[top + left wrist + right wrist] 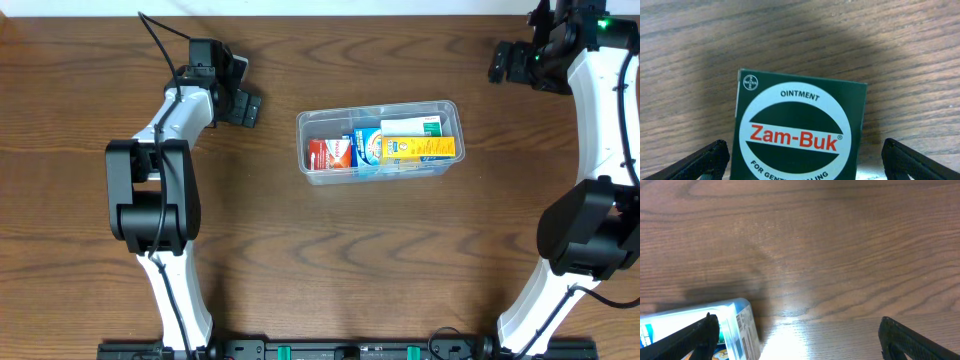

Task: Pack container
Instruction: 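Grasp the green Zam-Buk box with the left gripper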

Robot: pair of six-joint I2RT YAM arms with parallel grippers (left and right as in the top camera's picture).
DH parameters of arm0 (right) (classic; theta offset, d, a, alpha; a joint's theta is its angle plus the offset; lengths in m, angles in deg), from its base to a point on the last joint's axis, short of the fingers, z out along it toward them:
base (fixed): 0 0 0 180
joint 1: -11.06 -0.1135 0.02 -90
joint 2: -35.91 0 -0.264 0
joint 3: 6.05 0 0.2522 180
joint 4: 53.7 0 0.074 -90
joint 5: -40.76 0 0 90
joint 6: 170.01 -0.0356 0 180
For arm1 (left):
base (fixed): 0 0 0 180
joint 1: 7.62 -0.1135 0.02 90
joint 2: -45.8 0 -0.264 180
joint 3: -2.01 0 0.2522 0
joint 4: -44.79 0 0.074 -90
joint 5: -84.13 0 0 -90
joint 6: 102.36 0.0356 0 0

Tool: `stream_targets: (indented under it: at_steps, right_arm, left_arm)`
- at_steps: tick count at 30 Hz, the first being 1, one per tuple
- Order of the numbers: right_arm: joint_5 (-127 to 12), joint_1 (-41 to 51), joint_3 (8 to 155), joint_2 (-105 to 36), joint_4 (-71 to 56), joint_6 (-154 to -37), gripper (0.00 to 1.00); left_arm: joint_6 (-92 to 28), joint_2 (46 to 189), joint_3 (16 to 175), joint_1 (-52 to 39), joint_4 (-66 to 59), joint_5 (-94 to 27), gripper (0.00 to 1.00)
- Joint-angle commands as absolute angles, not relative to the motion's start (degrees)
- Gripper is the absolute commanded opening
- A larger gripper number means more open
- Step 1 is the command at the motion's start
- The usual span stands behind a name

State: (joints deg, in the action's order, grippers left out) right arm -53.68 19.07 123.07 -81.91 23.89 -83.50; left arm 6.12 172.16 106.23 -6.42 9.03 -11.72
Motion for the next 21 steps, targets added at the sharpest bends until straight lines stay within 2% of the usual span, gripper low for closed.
stream_targets:
  at_steps: [1, 5, 8, 11, 15, 21]
  right_arm:
    - [-53.7, 18.9, 123.9, -81.8, 24.0, -84.2, 0.99]
    - [-53.7, 18.9, 123.9, -81.8, 24.0, -84.2, 0.99]
    - [-53.7, 18.9, 123.9, -81.8, 24.0, -84.2, 0.99]
    - [-53.7, 18.9, 123.9, -81.8, 24.0, -84.2, 0.99]
    - [-53.7, 18.9, 123.9, -81.8, 24.0, -84.2, 0.99]
    - [-53.7, 18.9, 123.9, -81.8, 24.0, -84.2, 0.99]
  left_arm:
    - [7.1, 172.5, 106.6, -6.4, 9.4, -12.1, 0.98]
    - [7.1, 172.6, 106.6, -6.4, 9.3, -12.1, 1.0]
    - [7.1, 172.8, 106.6, -6.4, 9.3, -12.2, 0.93]
    - [7.1, 172.8, 106.6, -6.3, 9.4, -12.2, 0.82]
    - [7.1, 172.8, 106.6, -6.1, 9.4, -12.2, 0.75]
    - [5.7, 172.7, 106.7, -5.8, 9.3, -12.1, 0.74]
